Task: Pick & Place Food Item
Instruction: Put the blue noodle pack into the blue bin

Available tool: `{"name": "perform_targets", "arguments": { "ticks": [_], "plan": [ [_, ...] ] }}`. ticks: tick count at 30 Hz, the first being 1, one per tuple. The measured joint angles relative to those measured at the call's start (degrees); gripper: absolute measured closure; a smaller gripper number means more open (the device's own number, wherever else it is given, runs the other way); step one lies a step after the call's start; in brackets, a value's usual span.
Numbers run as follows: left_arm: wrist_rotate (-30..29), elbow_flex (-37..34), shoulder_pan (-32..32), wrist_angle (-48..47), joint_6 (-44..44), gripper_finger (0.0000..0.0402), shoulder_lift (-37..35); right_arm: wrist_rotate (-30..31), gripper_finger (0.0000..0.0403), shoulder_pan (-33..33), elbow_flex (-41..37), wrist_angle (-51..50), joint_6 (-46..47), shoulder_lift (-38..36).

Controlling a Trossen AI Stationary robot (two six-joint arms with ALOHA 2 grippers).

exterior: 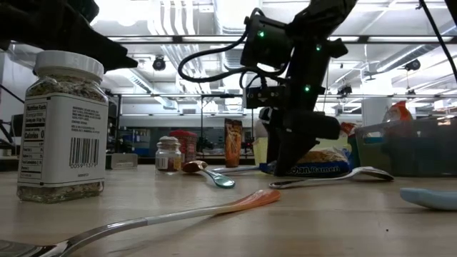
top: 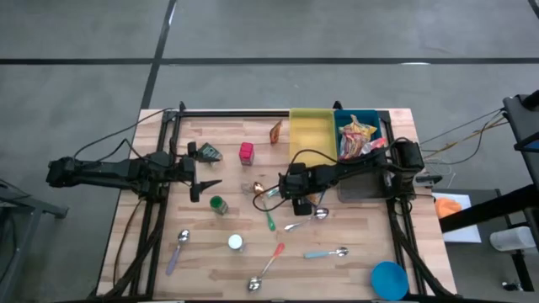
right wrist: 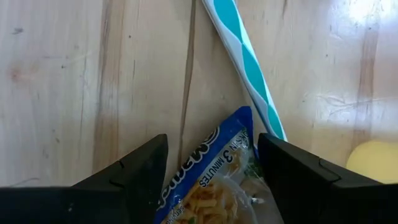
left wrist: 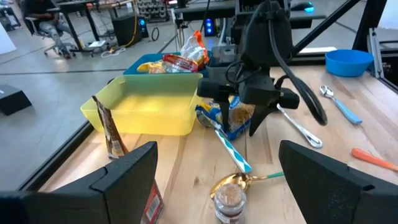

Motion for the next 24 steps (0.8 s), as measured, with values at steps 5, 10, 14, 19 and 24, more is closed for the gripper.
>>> {"name": "perform_targets", "arguments": {
  "ticks": [5, 10, 14, 19, 24],
  "plan": [
    [0.00, 0.00, 0.02, 0.00, 0.00, 0.0062, 0.02, 0.45, 0.0152, 0.02, 0.04, -0.19, -0.02, 0.22],
    [0.00, 0.00, 0.00, 0.01, 0.00, 0.0062, 0.01, 0.65, 0.0166, 0.02, 0.00, -0.32, -0.05, 0.16],
    [0.00, 0.00, 0.00, 0.02, 0.00, 0.0062, 0.00, 0.46, 0.0218, 0.20, -0.05, -0.29, -0.05, 0.17],
    [0.00, 0.00, -0.01, 0.02, 0.00, 0.0061, 0.02, 0.10, 0.0301, 0.20, -0.11, -0.27, -0.04, 0.25],
    [0.00, 0.00, 0.01, 0.02, 0.00, 0.0061, 0.02, 0.62, 0.0374, 0.16, -0.15, -0.15, 1.54, 0.29]
  ]
}}
